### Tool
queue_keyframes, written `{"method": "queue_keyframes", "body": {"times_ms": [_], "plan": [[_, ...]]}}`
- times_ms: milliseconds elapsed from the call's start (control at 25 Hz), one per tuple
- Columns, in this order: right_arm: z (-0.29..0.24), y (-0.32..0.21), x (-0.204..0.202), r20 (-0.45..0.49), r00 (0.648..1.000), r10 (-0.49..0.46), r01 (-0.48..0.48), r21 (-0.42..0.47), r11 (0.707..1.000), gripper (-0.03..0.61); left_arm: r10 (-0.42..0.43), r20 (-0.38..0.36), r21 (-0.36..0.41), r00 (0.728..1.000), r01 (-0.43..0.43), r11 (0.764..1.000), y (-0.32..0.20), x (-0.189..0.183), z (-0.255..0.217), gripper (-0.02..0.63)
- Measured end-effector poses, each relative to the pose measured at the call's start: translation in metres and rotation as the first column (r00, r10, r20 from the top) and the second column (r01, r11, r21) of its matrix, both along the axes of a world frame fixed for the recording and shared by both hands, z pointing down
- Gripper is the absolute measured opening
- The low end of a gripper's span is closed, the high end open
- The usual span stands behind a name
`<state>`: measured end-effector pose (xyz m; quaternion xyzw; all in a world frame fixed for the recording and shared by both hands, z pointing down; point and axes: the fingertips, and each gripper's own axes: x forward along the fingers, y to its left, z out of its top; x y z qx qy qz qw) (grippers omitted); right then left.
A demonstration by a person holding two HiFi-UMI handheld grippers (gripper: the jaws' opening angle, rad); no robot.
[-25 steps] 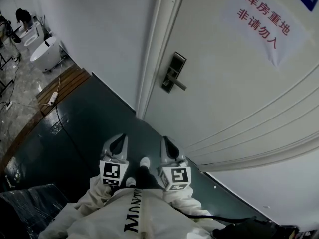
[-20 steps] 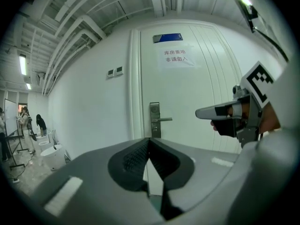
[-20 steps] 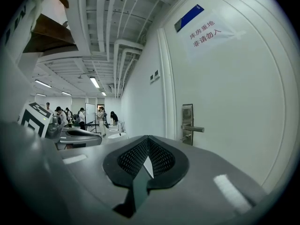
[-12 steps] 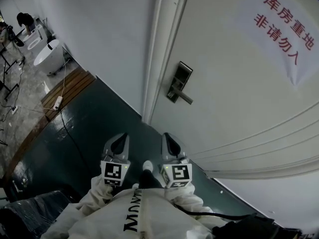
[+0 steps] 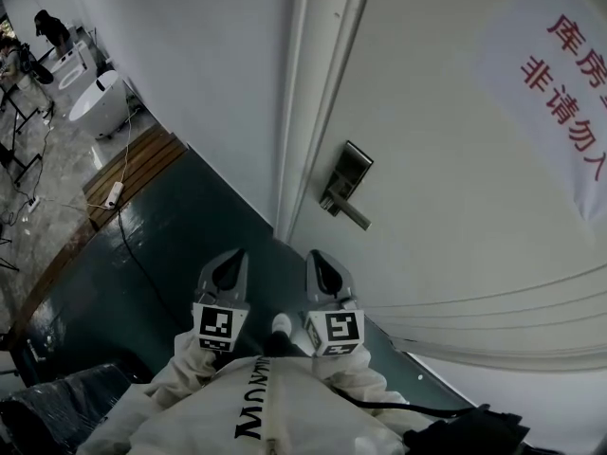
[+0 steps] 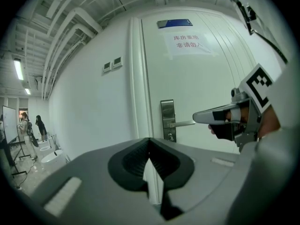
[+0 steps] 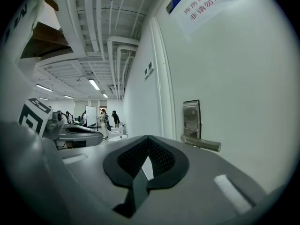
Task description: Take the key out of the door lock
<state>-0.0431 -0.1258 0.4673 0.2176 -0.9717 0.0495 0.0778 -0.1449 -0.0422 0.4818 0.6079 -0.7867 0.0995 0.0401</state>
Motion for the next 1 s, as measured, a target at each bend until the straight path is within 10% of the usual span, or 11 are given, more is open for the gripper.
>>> {"method": "queue_keyframes", "body": {"times_ms": [520, 1000], "plan": [[-0.017, -0.063, -0.01, 0.072, 0.997, 0.018, -0.021, 0.028, 0.999, 0.0, 0.004, 0.053, -0.018, 0.999, -0.003, 1.0, -0.062, -0.014, -0.013, 0.0], [-0.015, -0.106, 0.009, 0.076, 0.976, 0.205, -0.206, 0.013, 0.978, 0.0, 0.199, 0.07, -0.022, 0.978, -0.198, 0.98, -0.125, -0.005, -0.016, 0.0]]}}
